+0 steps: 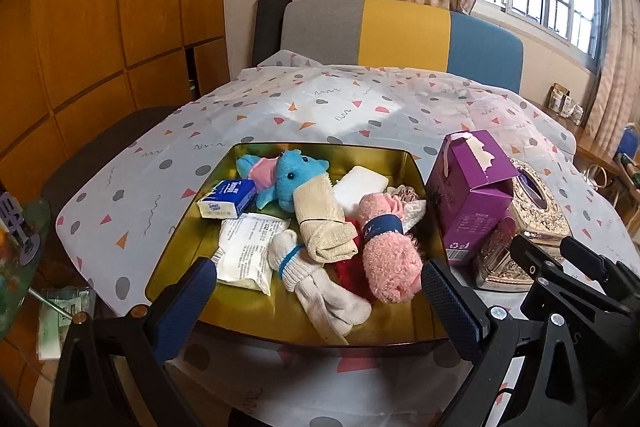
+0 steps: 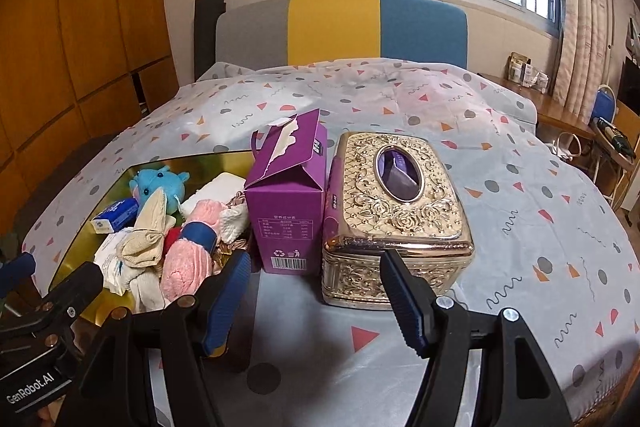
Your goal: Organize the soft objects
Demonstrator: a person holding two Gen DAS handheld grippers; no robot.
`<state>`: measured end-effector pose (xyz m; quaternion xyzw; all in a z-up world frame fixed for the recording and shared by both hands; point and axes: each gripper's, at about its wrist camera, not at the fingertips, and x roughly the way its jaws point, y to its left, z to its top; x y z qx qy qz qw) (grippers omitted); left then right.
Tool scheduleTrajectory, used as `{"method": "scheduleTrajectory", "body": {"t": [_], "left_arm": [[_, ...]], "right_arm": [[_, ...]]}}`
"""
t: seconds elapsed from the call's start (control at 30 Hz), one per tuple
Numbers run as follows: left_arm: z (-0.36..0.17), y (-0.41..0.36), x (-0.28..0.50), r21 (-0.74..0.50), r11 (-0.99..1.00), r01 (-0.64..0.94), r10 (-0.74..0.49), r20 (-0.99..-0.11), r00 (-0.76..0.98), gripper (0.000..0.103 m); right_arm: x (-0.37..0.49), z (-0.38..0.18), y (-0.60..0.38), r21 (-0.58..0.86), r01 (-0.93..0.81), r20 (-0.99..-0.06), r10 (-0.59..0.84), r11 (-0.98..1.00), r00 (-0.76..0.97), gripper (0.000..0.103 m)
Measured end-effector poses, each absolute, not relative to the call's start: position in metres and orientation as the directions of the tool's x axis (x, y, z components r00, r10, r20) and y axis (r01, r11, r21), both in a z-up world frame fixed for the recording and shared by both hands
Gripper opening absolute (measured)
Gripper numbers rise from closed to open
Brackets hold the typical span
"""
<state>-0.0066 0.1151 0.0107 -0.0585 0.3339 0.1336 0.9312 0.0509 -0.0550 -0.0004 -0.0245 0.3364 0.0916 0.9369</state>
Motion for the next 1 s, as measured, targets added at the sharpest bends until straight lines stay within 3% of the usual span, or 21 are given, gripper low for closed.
{"method": "scheduleTrajectory", "body": {"t": [1.0], "left_arm": [[0.0138, 0.1242, -0.0116, -0.034, 0.950, -0.311, 0.219, -0.637, 0.739, 0.103]], "right_arm": [[0.0494, 0.0004, -0.0503, 0.018, -0.203, -0.638, 0.168, 0.979, 0.751, 0.068]]}}
